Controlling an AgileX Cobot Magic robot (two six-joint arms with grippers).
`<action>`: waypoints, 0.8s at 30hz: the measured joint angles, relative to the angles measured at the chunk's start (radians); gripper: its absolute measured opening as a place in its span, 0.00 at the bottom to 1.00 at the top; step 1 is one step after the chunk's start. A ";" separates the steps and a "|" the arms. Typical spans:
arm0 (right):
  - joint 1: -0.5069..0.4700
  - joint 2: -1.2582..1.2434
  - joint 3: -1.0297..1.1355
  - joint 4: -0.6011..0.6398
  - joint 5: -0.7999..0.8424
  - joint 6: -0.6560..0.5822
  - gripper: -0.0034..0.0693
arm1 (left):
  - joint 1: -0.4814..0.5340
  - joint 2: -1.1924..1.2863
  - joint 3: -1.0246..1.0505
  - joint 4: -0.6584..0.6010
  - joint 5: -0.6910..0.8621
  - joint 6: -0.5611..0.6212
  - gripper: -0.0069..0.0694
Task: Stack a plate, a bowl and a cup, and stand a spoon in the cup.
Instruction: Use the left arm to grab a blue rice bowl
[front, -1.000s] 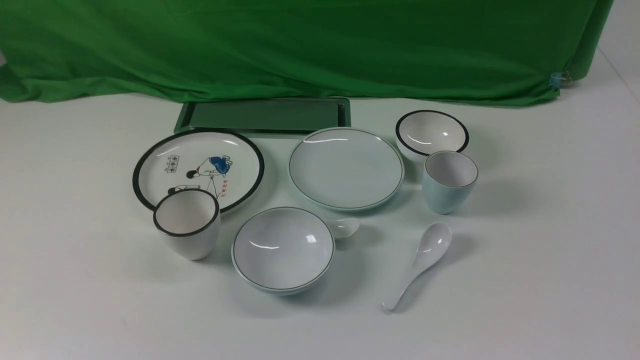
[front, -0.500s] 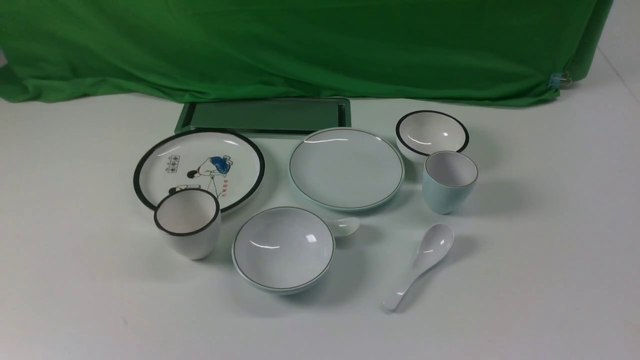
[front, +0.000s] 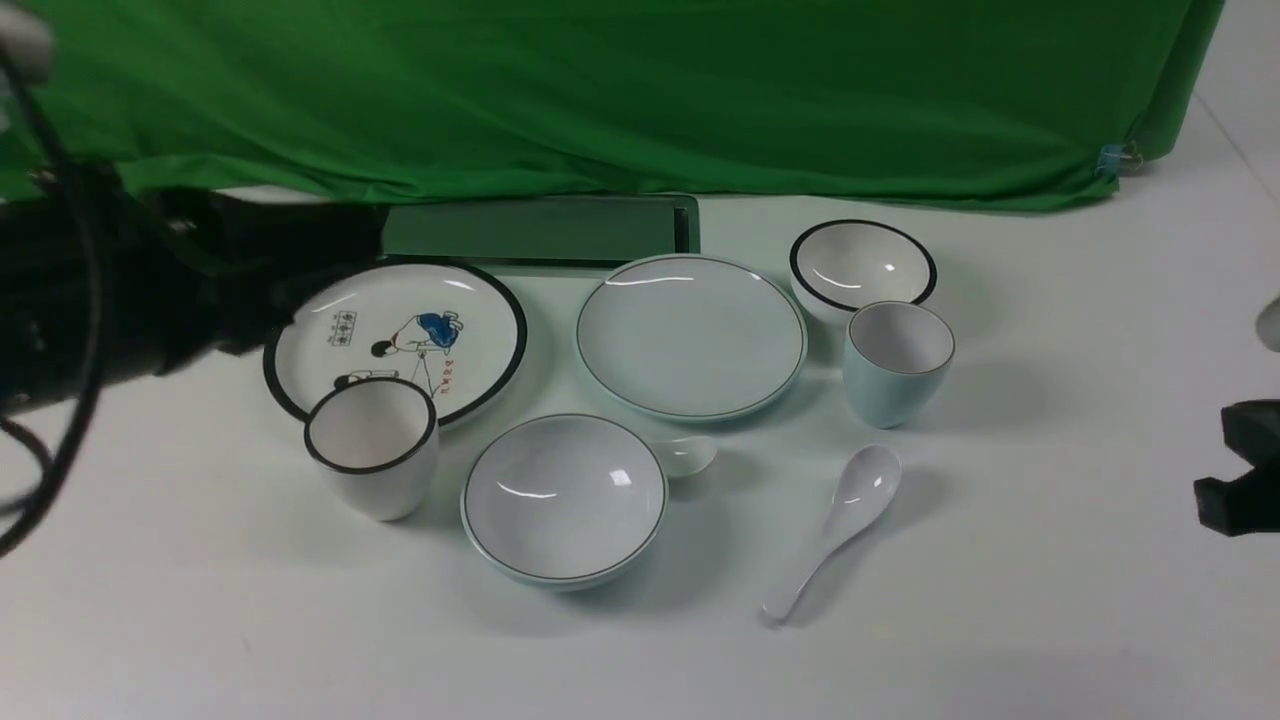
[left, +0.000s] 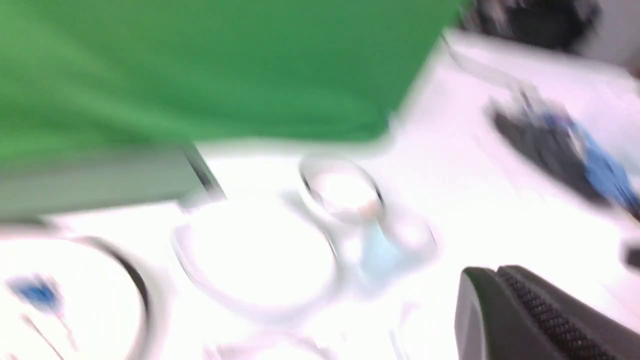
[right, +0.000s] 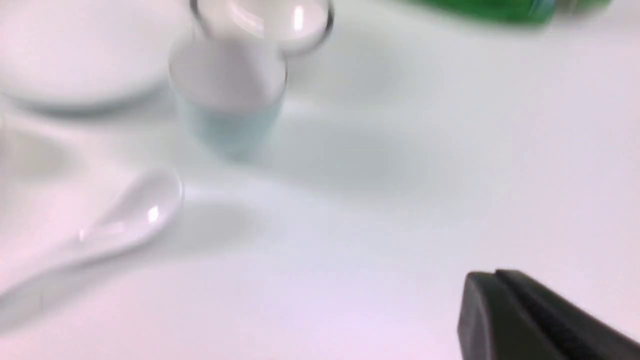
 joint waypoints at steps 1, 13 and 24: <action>0.010 0.023 -0.021 0.000 0.025 0.001 0.07 | -0.002 0.035 -0.006 0.014 -0.012 -0.008 0.06; 0.168 0.187 -0.127 0.000 0.187 -0.033 0.08 | 0.019 0.043 -0.045 -0.048 0.818 0.355 0.06; 0.172 0.239 -0.128 0.009 0.211 -0.051 0.08 | 0.031 0.071 -0.068 -1.465 1.319 1.561 0.07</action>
